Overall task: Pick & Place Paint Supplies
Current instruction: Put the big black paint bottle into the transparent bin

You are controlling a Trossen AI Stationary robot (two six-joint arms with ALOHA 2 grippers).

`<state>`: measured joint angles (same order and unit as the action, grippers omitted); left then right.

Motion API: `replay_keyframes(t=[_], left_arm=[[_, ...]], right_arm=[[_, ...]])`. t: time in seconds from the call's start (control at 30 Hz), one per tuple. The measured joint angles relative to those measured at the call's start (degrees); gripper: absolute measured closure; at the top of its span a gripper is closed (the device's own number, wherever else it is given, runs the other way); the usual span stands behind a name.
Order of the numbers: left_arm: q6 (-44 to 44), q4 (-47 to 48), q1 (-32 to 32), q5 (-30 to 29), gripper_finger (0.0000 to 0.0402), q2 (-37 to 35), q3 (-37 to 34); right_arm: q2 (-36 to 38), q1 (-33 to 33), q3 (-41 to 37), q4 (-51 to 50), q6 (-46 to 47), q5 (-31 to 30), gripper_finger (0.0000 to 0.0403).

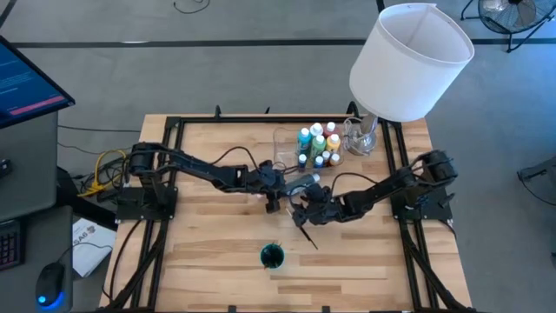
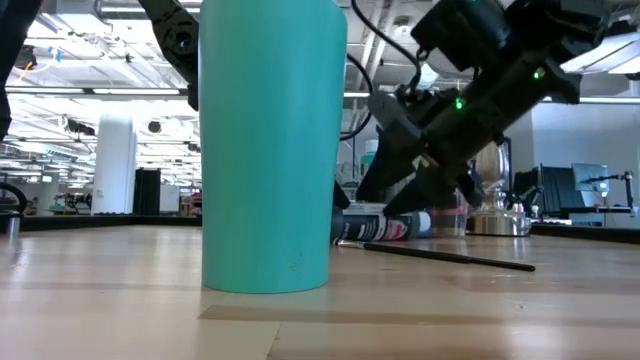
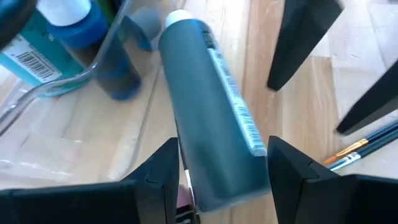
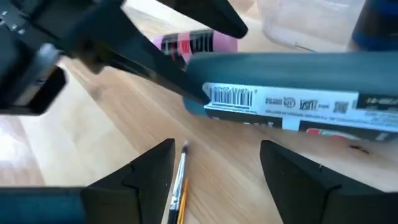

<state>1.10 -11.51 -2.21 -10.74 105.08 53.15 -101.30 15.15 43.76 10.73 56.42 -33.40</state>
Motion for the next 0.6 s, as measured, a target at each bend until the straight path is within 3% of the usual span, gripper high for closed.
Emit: replay_keyframes(t=[0.6], left_arm=[[-4.80, 0.03, -1.47, -0.18, 0.0263, 2.84, 0.13]], right_arm=[[6.23, 3.33, 0.03, -9.96, 1.55, -2.63, 0.0173]])
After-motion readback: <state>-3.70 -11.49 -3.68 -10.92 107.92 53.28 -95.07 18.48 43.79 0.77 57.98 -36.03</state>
